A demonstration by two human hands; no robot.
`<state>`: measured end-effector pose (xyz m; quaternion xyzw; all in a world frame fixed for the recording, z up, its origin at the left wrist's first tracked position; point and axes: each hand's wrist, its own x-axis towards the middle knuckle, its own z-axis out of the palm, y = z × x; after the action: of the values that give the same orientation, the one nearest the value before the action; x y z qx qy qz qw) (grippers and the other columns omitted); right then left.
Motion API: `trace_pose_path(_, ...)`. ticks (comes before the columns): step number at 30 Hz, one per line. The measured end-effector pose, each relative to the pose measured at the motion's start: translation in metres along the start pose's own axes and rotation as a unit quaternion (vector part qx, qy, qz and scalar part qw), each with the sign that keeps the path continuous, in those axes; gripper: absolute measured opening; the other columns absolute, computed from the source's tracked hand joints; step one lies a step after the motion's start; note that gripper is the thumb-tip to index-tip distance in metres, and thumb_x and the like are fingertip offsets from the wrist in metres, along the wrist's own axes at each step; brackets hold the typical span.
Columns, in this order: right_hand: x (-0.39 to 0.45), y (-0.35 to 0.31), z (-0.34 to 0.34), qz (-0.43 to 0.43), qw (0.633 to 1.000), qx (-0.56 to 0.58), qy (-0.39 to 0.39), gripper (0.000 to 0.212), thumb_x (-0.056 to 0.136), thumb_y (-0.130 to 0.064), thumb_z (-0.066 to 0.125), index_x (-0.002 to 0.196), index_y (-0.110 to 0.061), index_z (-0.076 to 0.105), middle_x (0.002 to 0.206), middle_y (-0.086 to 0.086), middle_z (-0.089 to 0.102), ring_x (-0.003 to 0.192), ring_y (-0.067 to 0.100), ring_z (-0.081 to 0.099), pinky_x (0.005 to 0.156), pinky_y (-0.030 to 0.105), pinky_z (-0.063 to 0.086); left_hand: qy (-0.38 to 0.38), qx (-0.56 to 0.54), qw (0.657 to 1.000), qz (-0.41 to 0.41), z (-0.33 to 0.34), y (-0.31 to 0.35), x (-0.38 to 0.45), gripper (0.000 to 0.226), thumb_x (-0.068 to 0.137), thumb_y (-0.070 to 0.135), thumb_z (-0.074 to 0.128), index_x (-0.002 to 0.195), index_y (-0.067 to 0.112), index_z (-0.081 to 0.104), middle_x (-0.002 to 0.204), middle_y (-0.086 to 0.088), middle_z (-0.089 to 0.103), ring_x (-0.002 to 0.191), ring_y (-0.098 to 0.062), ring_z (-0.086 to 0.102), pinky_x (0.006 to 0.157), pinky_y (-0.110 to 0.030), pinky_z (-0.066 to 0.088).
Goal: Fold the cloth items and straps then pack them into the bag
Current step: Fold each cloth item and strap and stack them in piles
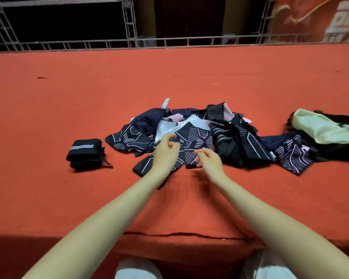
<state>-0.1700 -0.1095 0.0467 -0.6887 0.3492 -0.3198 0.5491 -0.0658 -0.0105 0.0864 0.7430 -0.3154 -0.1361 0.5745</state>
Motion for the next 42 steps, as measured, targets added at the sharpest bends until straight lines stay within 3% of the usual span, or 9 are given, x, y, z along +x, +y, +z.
trace_pose_path(9,0.042,0.013,-0.147,-0.069,0.954,-0.235,0.174,0.022,0.084,-0.018,0.057,0.103,-0.014,0.067,0.104,0.007,0.066,0.105,0.026,0.055,0.093,0.035,0.041,-0.081,0.036,0.994,-0.065,0.11,0.004,0.016,0.034,0.084,0.018,0.052,0.117,0.019,0.059,0.108,-0.009,0.066,0.1,-0.027,0.063,0.093,-0.045,0.05)
trace_pose_path(13,0.064,0.018,-0.174,-0.042,0.948,-0.274,0.158,0.029,0.085,-0.032,0.059,0.11,-0.018,0.065,0.109,0.009,0.063,0.112,0.029,0.052,0.091,0.036,0.042,-0.075,0.015,0.995,-0.065,0.141,0.013,0.023,0.033,0.087,0.013,0.052,0.119,0.014,0.059,0.103,-0.008,0.065,0.088,-0.018,0.058,0.091,-0.038,0.05)
trace_pose_path(19,0.092,0.015,-0.16,-0.031,0.909,-0.411,0.059,0.079,0.081,-0.06,0.058,0.146,-0.025,0.031,0.141,0.007,0.041,0.133,0.029,0.033,0.104,0.047,0.036,-0.059,0.049,0.995,-0.066,0.166,0.01,0.063,0.036,0.087,0.025,0.056,0.123,0.016,0.055,0.116,-0.007,0.063,0.107,-0.024,0.059,0.097,-0.038,0.045)
trace_pose_path(23,0.116,0.038,-0.163,0.015,0.891,-0.451,0.052,0.063,0.091,-0.052,0.047,0.147,-0.029,0.029,0.14,0.009,0.044,0.13,0.031,0.038,0.1,0.048,0.036,-0.077,0.115,0.99,-0.023,0.179,0.011,0.088,0.041,0.091,0.024,0.057,0.128,0.01,0.05,0.126,-0.01,0.058,0.117,-0.026,0.054,0.091,-0.03,0.038)
trace_pose_path(28,0.137,0.051,-0.193,0.013,0.951,-0.278,0.135,0.03,0.095,-0.036,0.049,0.101,-0.01,0.062,0.105,0.017,0.067,0.101,0.035,0.059,0.078,0.039,0.043,-0.115,0.153,0.981,0.005,0.193,0.007,0.119,0.058,0.088,0.037,0.061,0.137,0.009,0.047,0.137,-0.007,0.053,0.126,-0.023,0.049,0.107,-0.035,0.037)
trace_pose_path(34,0.153,0.055,-0.255,0.123,0.958,0.087,0.245,0.044,0.084,-0.045,0.064,0.061,-0.012,0.048,0.069,0.009,0.057,0.067,0.023,0.057,0.066,0.035,0.046,-0.173,0.161,0.971,0.04,0.205,0.005,0.148,0.039,0.079,0.043,0.069,0.112,0.025,0.062,0.111,0.007,0.066,0.104,-0.011,0.061,0.098,-0.032,0.045)
trace_pose_path(36,0.153,0.052,-0.273,0.12,0.95,0.05,0.285,0.046,0.087,-0.05,0.056,0.07,-0.007,0.055,0.072,0.008,0.055,0.07,0.023,0.053,0.069,0.034,0.044,-0.195,0.193,0.961,0.042,0.207,0.007,0.15,0.033,0.078,0.04,0.073,0.105,0.027,0.059,0.108,0.009,0.064,0.102,-0.011,0.058,0.094,-0.026,0.043)
trace_pose_path(38,0.151,0.049,-0.283,0.14,0.941,-0.052,0.305,0.049,0.091,-0.049,0.047,0.105,-0.004,0.061,0.103,0.012,0.062,0.099,0.029,0.057,0.087,0.037,0.043,-0.213,0.226,0.949,0.046,0.207,0.008,0.15,0.031,0.077,0.042,0.074,0.1,0.028,0.059,0.102,0.007,0.064,0.099,-0.013,0.058,0.09,-0.026,0.043)
trace_pose_path(42,0.131,0.03,-0.267,0.05,0.9,-0.336,0.274,0.056,0.091,-0.036,0.049,0.14,-0.01,0.037,0.137,0.016,0.04,0.129,0.035,0.031,0.102,0.046,0.033,-0.113,0.194,0.97,0.093,0.196,0.011,0.141,0.016,0.083,0.031,0.069,0.097,0.023,0.065,0.093,0.005,0.064,0.093,-0.016,0.06,0.081,-0.026,0.042)
